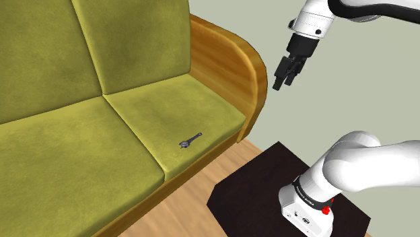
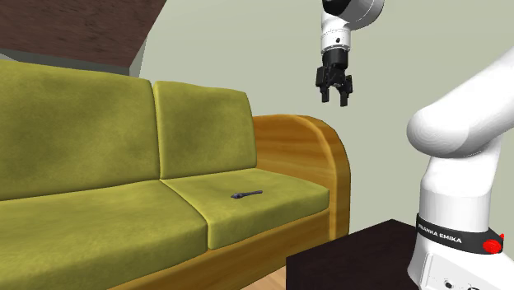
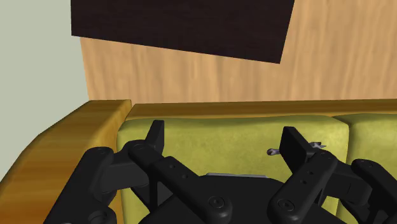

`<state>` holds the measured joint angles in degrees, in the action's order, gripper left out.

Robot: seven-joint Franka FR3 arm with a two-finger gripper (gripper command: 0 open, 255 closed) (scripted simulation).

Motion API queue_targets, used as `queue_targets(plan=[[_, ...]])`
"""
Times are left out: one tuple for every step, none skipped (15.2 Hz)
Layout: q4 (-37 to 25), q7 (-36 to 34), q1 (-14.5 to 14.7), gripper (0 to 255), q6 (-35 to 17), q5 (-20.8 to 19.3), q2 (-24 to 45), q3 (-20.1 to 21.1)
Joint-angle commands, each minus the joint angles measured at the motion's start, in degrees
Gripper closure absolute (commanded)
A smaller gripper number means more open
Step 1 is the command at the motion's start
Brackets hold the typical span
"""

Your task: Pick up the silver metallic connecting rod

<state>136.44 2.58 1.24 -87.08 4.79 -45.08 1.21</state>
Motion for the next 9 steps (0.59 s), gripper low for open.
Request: queue_targets(plan=[[0.0, 0.0, 0.0, 0, 0.0, 0.0, 0.0, 0.0], [1.3, -1.7, 0.2, 0, -1.5, 0.9, 0.0, 1.2], [2.4, -3.4, 0.3, 0, -3.0, 1.9, 0.0, 2.4], [3.5, -5.0, 0.5, 0, -4.5, 2.9, 0.2, 3.6], [4.5, -6.7, 0.7, 0, -6.1, 3.8, 0.5, 4.8], [5.4, -8.3, 0.9, 0, -7.7, 4.8, 0.9, 6.0], [6.3, -10.0, 1.0, 0, -9.4, 5.7, 1.4, 7.3], [7.0, -11.6, 1.2, 0, -11.1, 6.6, 2.1, 8.6], [7.7, -13.2, 1.4, 0, -12.8, 7.5, 2.8, 9.8]])
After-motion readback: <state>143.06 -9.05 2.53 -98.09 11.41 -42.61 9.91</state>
